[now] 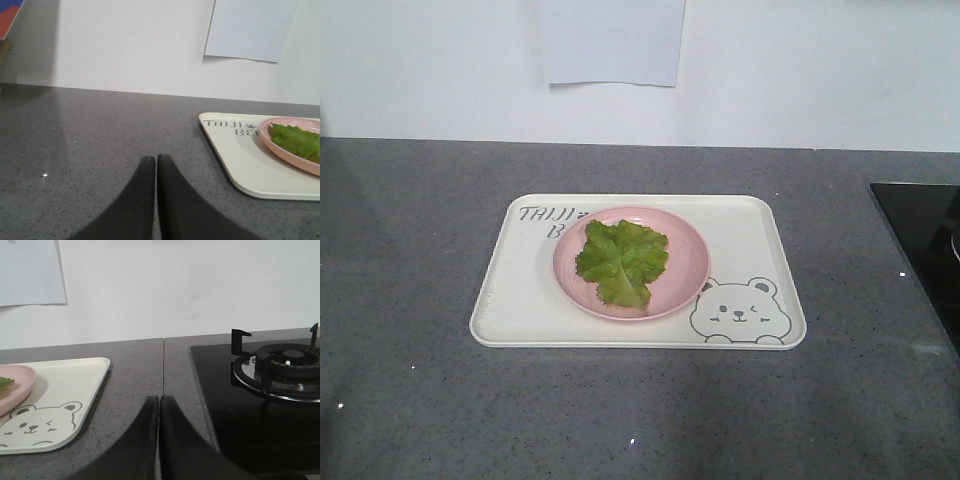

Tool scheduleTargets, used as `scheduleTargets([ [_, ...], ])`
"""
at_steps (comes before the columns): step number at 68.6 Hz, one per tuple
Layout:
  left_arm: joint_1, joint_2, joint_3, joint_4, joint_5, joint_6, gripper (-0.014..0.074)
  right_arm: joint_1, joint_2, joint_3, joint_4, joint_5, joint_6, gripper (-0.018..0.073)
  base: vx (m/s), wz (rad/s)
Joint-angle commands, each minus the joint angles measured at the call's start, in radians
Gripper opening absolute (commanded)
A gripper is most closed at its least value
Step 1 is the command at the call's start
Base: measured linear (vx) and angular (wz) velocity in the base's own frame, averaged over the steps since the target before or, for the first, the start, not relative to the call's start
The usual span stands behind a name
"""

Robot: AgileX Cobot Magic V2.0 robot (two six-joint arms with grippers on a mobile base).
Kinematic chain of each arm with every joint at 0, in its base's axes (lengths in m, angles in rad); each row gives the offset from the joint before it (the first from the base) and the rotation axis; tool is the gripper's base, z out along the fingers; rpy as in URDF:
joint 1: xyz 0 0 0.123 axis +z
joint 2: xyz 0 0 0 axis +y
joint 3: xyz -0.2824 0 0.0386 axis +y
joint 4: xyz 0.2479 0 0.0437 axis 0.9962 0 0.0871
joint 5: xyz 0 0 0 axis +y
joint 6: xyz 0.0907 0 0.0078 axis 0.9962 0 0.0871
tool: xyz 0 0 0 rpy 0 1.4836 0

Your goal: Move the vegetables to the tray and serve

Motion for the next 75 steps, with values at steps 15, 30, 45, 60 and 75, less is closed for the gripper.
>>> scheduleTargets([
  [15, 0.000, -0.014, 0.025, 0.000, -0.078, -0.011, -0.0006, -0.008, -0.007, 0.015, -0.011, -0.151, 0.005, -0.0003, 0.00, 0.00],
  [30, 0.000, -0.014, 0.025, 0.000, -0.078, -0.011, -0.0006, -0.008, -0.007, 0.015, -0.011, -0.177, 0.005, -0.0003, 0.00, 0.00],
  [45, 0.000, -0.014, 0.025, 0.000, -0.078, -0.011, -0.0006, -0.008, -0.007, 0.015, -0.011, -0.177, 0.005, -0.0003, 0.00, 0.00],
  [60, 0.000, -0.014, 0.025, 0.000, -0.078, -0.011, -0.0006, -0.008, -0.007, 0.015, -0.011, -0.177, 0.005, -0.0003, 0.00, 0.00],
  [75, 0.000, -0.014, 0.025, 0.000, -0.078, -0.011, -0.0006, -0.008, -0.007, 0.015, -0.011, -0.177, 0.005, -0.0003, 0.00, 0.00],
])
